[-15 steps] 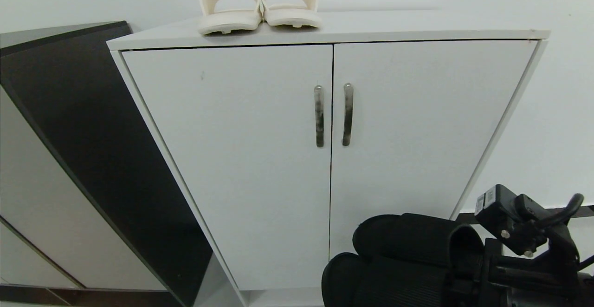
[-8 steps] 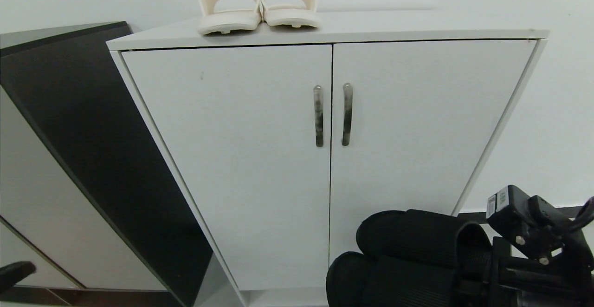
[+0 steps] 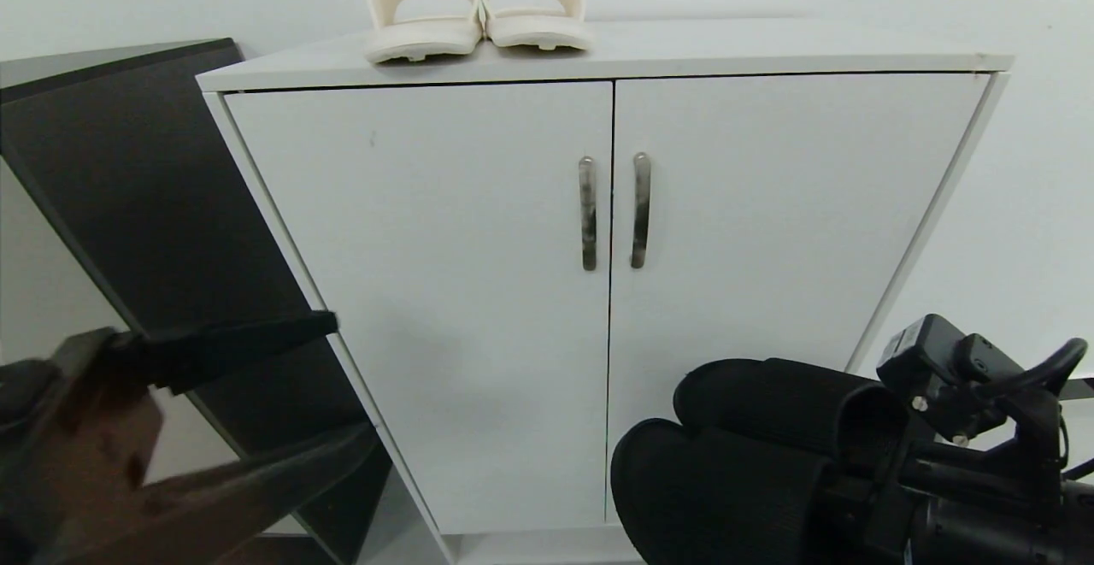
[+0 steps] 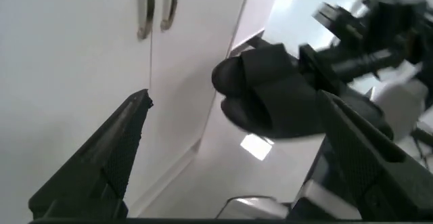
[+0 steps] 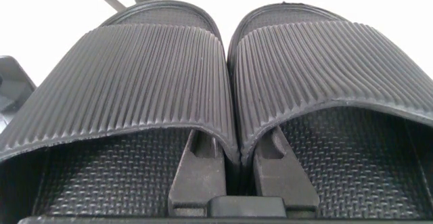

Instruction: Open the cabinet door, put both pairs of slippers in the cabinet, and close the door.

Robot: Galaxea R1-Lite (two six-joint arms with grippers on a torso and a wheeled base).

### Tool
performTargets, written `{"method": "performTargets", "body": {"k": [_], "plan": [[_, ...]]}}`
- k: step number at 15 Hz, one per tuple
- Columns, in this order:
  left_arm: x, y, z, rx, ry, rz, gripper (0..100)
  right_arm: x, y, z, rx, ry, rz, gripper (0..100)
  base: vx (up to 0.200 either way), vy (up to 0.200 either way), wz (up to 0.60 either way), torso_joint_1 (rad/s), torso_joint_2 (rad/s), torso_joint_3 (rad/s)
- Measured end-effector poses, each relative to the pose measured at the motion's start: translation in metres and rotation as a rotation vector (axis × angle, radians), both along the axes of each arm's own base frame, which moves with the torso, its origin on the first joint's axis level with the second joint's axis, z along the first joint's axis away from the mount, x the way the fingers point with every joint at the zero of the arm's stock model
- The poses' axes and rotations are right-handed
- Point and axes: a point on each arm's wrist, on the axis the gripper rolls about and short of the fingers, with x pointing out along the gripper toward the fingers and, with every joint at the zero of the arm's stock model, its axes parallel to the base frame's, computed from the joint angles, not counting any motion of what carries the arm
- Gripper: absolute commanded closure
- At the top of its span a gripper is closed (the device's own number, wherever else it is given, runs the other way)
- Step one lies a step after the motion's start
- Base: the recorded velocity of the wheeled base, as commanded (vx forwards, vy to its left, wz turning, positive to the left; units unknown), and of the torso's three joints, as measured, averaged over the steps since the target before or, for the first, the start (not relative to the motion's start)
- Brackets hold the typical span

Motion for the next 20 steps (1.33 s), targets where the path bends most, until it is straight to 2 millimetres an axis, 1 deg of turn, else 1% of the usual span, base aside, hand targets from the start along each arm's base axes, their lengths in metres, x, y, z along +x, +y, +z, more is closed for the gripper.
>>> {"method": "performTargets", "body": {"k": [2,3,6,7,9,12,14,17,20], "plan": [[0.02,-0.031,0.007,-0.023,0.028,0.0,0,0.001,0.001,0.0,0.0,0.0,-0.002,100,0.0,0.0,0.0,0.0,0.0,0.0],[0.028,-0.05,0.012,-0.029,0.036,-0.024,0,0.001,0.001,0.0,-0.002,0.002,-0.002,100,0.0,0.0,0.0,0.0,0.0,0.0],[0.042,-0.1,0.024,-0.038,0.043,-0.122,0,0.002,0.001,-0.001,-0.006,0.004,-0.004,100,0.0,0.0,0.0,0.0,0.0,0.0],[0.046,-0.112,0.026,-0.039,0.044,-0.158,0,0.002,0.0,-0.001,-0.007,0.005,-0.007,100,0.0,0.0,0.0,0.0,0.0,0.0],[0.055,-0.13,0.027,-0.023,0.067,-0.227,0,0.002,0.0,-0.002,-0.009,0.007,-0.004,100,0.0,0.0,0.0,0.0,0.0,0.0],[0.077,-0.144,0.033,-0.021,0.085,-0.275,0,0.001,-0.001,-0.004,-0.012,0.01,-0.005,100,0.0,0.0,0.0,0.0,0.0,0.0],[0.087,-0.149,0.033,-0.024,0.085,-0.254,0,0.001,-0.002,-0.004,-0.012,0.01,-0.005,100,0.0,0.0,0.0,0.0,0.0,0.0],[0.094,-0.151,0.033,-0.027,0.074,-0.18,0,0.0,-0.002,-0.003,-0.01,0.009,-0.004,100,0.0,0.0,0.0,0.0,0.0,0.0],[0.096,-0.15,0.036,-0.047,0.043,-0.116,0,0.0,-0.002,-0.003,-0.011,0.009,-0.004,100,0.0,0.0,0.0,0.0,0.0,0.0]]}}
